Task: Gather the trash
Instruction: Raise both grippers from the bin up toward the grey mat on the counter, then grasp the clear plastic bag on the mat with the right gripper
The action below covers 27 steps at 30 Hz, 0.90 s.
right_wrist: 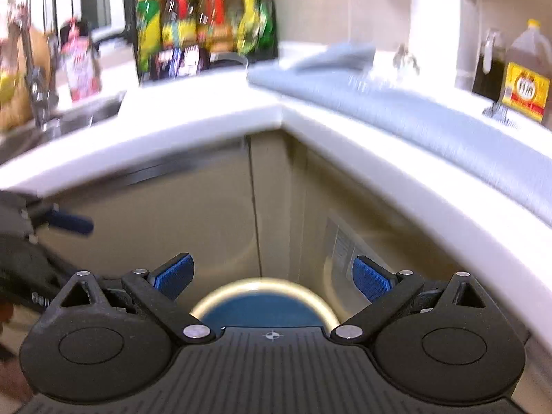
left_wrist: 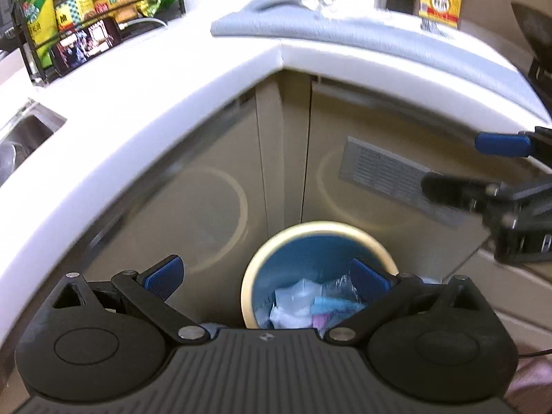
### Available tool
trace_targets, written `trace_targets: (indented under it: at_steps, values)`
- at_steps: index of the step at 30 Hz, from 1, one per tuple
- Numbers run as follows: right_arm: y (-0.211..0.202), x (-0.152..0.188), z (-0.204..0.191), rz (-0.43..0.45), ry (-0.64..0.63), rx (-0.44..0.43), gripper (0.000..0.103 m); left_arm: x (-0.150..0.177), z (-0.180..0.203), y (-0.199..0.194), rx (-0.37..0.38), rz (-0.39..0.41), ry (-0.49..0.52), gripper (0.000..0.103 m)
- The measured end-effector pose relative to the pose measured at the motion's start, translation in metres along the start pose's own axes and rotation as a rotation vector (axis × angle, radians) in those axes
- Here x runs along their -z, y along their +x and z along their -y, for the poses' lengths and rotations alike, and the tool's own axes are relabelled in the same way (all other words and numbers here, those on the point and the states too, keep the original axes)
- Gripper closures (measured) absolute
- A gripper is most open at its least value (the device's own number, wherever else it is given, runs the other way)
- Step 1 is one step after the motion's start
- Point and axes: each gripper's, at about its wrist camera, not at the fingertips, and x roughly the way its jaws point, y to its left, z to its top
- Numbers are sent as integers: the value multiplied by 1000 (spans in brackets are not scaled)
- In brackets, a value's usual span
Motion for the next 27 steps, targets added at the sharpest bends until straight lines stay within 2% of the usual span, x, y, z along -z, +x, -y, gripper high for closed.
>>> trace_targets:
  at_steps: [5,12,16,27]
  values:
    - [-3,-33,12,76,4,23,2,-20,-7,-4,-17,41,-4,0]
    - [19,-75,31,127,21,70,2,-44,-17,1,-25,55,-6,0]
    - [46,-96,42,140,50,127,1,-52,-22,5,-22,56,-14,0]
    - [154,-169,72,155,155,310,1,-57,-34,8,-20,42,-49,0]
